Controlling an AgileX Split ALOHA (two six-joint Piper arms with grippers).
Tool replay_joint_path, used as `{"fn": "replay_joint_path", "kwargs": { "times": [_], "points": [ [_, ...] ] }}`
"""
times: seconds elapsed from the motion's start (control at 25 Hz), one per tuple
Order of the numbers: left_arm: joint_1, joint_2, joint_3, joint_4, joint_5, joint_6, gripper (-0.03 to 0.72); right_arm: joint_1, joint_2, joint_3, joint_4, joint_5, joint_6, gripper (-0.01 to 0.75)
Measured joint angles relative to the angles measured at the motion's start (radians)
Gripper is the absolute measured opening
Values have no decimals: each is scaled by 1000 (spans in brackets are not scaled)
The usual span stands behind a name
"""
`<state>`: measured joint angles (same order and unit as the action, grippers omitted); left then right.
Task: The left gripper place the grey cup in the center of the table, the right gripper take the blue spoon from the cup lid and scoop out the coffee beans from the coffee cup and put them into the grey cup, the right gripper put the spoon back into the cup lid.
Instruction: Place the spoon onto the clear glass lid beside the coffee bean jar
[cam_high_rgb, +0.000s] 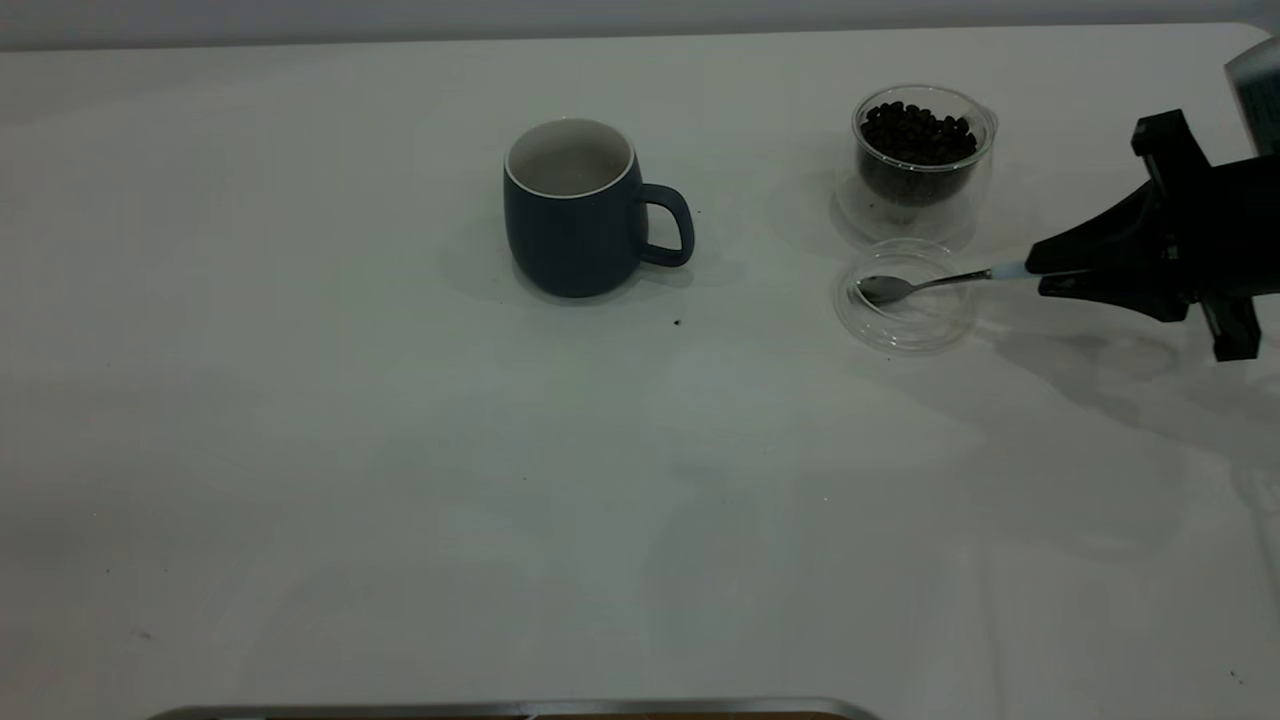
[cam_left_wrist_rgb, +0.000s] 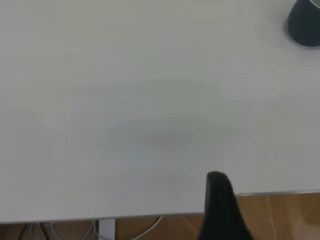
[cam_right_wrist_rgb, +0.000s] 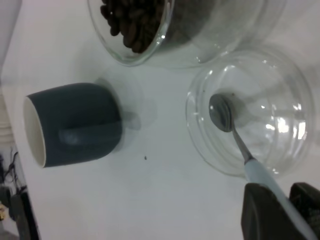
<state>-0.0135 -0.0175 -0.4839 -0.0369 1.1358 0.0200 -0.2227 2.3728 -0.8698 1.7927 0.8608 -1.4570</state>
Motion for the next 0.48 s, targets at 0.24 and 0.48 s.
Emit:
{"fn": "replay_joint_path", "kwargs": {
  "times": [0.24, 0.48],
  "points": [
    [0, 0, 0, 0, 0, 0, 545, 0, 45, -36, 0, 41, -29, 113],
    [0, 0, 0, 0, 0, 0, 545, 0, 54, -44, 0, 48, -58, 127]
  ]
}}
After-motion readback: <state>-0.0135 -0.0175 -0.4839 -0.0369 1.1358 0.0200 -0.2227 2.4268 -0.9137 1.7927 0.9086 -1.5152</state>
